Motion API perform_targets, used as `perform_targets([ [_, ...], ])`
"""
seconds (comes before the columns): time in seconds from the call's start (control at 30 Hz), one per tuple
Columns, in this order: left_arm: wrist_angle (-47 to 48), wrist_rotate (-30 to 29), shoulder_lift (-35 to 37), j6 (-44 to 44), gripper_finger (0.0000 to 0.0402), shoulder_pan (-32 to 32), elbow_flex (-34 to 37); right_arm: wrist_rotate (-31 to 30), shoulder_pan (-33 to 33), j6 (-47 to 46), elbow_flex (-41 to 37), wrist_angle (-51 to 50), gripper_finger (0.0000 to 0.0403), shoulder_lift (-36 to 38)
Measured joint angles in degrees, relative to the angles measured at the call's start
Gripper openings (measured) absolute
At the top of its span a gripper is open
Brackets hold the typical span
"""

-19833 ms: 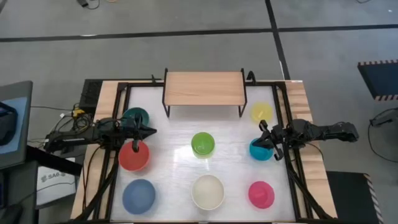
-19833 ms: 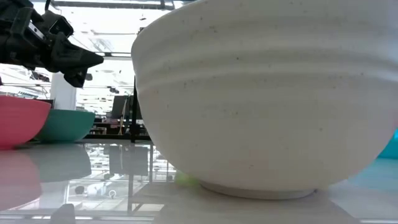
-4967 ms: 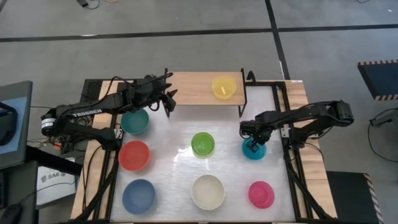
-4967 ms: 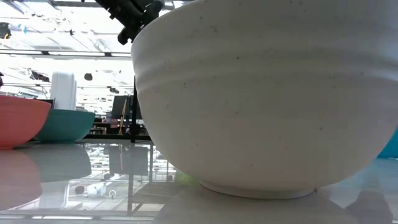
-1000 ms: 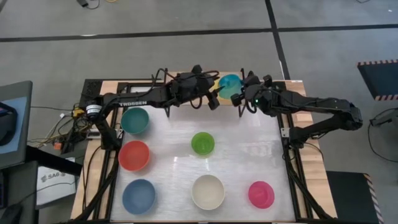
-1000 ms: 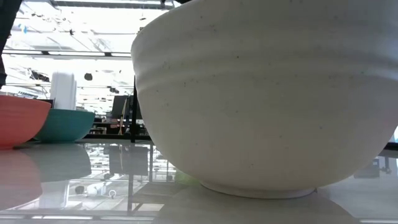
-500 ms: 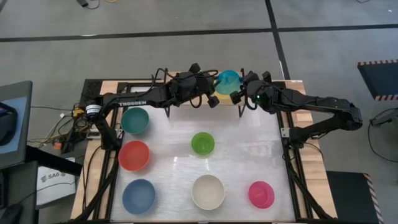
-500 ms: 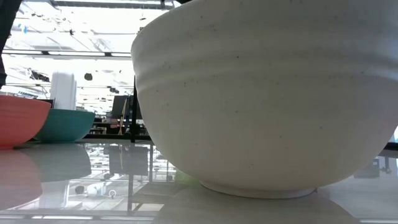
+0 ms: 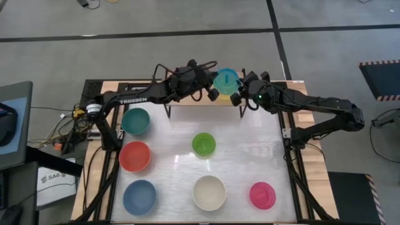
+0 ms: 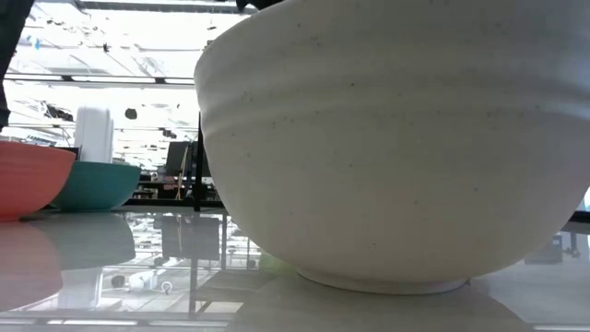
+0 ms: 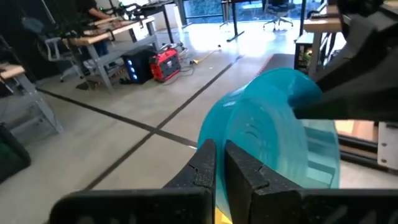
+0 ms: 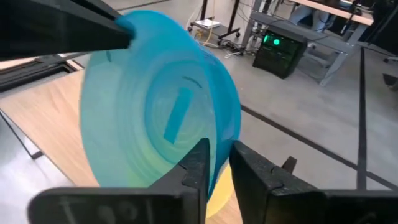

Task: Place and stack bowls onto a shelf
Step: Stack the light blue bowl on top of the yellow bowl on the shelf

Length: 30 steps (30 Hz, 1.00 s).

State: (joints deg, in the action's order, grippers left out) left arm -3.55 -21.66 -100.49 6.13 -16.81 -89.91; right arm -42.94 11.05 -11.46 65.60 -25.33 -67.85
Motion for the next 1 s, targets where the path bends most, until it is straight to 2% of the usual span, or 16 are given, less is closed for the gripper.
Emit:
perform_targets([
  [0.2,-0.5,4.1,-2.9,-7.5,0.0002,-3.3,-0.1,2.3,1.7,0.2,0.0,1.1,0.0142,1.2],
  [0.4,4.5,5.6,-5.7,-12.2,0.0002,-5.1,-1.4,14.0,6.0,-5.9,0.0,-1.0,0.0212,4.1],
  [0.5,4.9,7.3,-6.1,-13.3,0.0002,-5.8,-2.4,16.3,7.7,-8.7,0.0,-2.7,0.0238,5.7],
  [0.73,8.3,13.1,-7.5,-16.9,0.0,-8.6,-4.8,16.6,10.6,-11.8,0.0,-6.5,0.0248,8.7],
  [1.0,15.3,16.0,-9.6,-17.1,0.0,-10.6,-10.2,20.9,12.0,-14.3,0.0,-8.3,0.0249,8.5],
])
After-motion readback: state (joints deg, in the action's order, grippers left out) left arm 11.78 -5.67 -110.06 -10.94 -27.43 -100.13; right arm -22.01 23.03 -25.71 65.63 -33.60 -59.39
